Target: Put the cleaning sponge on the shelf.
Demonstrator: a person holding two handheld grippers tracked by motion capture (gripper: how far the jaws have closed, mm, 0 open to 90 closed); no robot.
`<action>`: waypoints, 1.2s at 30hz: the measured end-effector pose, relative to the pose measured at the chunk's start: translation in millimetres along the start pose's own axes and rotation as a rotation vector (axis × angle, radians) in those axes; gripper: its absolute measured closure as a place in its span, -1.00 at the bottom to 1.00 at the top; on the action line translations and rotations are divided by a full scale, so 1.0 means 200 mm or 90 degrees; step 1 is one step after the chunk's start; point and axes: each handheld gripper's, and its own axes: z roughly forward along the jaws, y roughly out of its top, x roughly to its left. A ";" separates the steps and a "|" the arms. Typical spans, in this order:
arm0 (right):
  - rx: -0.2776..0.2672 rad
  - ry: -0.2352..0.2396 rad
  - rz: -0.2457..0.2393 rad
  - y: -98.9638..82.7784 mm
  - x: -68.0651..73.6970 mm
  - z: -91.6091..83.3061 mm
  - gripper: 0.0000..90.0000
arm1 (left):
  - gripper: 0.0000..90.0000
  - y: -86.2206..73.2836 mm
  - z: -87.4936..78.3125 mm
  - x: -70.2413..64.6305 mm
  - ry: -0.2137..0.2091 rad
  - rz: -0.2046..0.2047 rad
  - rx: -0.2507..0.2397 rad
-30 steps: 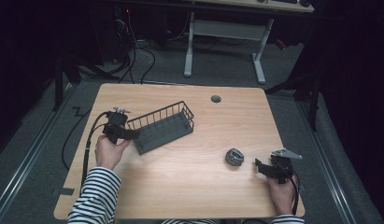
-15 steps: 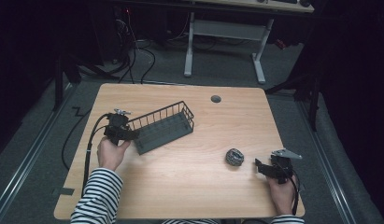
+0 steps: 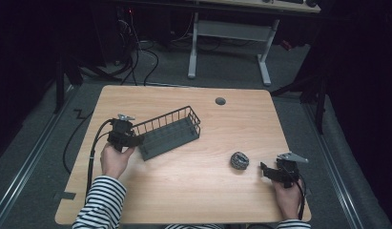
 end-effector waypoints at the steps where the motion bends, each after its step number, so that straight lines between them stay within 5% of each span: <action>1: 0.000 0.000 0.000 0.00 0.00 0.00 -0.37 | 0.13 0.00 0.00 0.00 -0.002 0.000 -0.002; 36: -0.001 0.000 0.000 0.00 0.00 0.00 -0.37 | 0.14 -0.15 -0.08 -0.20 -0.066 0.043 -0.032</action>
